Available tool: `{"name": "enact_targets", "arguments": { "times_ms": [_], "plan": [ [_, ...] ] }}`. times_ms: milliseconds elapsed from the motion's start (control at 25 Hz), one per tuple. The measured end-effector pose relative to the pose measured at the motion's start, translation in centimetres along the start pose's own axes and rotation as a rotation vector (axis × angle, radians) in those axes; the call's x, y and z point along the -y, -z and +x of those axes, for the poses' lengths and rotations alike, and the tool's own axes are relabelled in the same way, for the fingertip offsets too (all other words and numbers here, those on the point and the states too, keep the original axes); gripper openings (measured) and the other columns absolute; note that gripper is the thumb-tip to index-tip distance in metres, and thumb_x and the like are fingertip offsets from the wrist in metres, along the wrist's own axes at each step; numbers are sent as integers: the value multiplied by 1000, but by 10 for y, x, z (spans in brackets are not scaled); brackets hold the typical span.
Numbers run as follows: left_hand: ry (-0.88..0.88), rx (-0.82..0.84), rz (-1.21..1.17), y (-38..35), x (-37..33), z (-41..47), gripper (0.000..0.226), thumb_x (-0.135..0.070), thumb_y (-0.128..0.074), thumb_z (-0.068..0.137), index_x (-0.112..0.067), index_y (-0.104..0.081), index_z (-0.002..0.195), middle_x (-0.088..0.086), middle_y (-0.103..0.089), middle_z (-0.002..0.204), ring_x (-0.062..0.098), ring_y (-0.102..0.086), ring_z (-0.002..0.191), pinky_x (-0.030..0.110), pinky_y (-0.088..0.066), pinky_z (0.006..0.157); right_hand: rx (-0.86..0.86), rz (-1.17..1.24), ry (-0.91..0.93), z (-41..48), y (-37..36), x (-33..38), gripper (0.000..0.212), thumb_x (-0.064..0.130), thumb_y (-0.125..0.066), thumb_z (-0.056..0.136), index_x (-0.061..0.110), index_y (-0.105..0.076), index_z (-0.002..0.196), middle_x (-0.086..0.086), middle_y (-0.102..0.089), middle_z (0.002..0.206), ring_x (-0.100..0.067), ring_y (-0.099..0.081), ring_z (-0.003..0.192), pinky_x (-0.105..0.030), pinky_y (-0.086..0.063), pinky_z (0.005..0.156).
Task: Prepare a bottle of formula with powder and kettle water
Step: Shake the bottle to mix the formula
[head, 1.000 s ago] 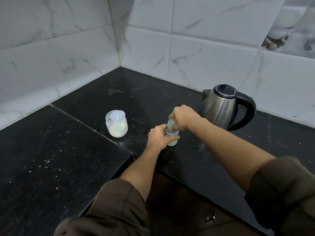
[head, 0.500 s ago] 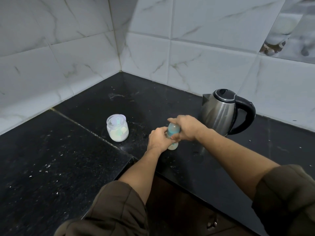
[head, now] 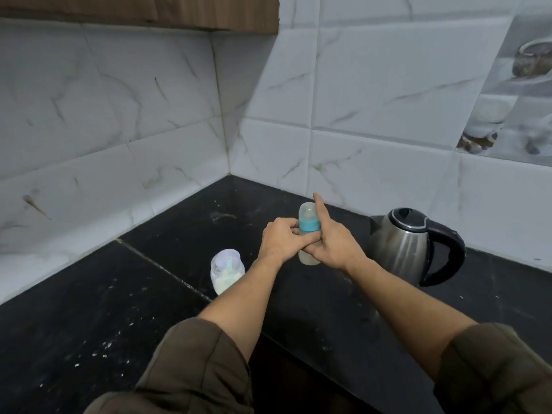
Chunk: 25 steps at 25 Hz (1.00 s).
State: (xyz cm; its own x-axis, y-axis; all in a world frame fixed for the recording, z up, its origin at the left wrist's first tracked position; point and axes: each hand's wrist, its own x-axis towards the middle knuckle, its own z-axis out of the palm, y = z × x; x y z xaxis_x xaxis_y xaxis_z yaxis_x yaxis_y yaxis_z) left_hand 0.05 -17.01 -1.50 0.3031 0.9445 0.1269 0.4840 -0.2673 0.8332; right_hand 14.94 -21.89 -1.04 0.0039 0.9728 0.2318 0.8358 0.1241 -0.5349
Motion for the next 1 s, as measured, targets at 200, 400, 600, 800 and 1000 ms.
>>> {"name": "enact_targets", "arguments": {
  "times_ms": [200,400,600,800,1000],
  "plan": [
    [-94,-30,-15,46,-9,28,37,-60,-80,77,-23,-77,84,-13,-74,68,-2,-69,67,27,-55,69,-73,12,131,37,13,32,106,29,-76,88,40,-4,165,1,-65,102,-24,-68,89,-34,-53,84],
    [-92,-174,-138,75,-17,60,54,-74,-39,95,-33,-72,83,-10,-78,82,9,-74,82,37,-56,92,-449,288,104,71,53,60,92,39,-82,86,42,-24,157,5,-66,114,-21,-70,97,-37,-57,89],
    [-40,-239,-53,82,-21,78,54,-52,-33,108,-19,-75,101,-3,-78,100,18,-68,97,36,-49,97,-995,1363,-66,106,115,94,95,28,-83,83,43,-23,155,-5,-59,132,-28,-70,115,-48,-66,76],
    [15,-269,42,82,-26,102,43,-45,-34,98,-24,-71,93,-1,-75,96,25,-68,92,41,-55,89,-421,1181,28,106,127,120,82,19,-78,93,41,-29,155,-7,-66,120,-34,-74,104,-41,-63,68],
    [6,-297,112,87,-33,111,34,-36,-39,100,-26,-69,89,-5,-74,94,21,-68,88,39,-56,83,-497,1255,20,116,139,103,86,23,-80,91,39,-27,157,-10,-64,128,-34,-75,104,-43,-64,71]
  ]
}}
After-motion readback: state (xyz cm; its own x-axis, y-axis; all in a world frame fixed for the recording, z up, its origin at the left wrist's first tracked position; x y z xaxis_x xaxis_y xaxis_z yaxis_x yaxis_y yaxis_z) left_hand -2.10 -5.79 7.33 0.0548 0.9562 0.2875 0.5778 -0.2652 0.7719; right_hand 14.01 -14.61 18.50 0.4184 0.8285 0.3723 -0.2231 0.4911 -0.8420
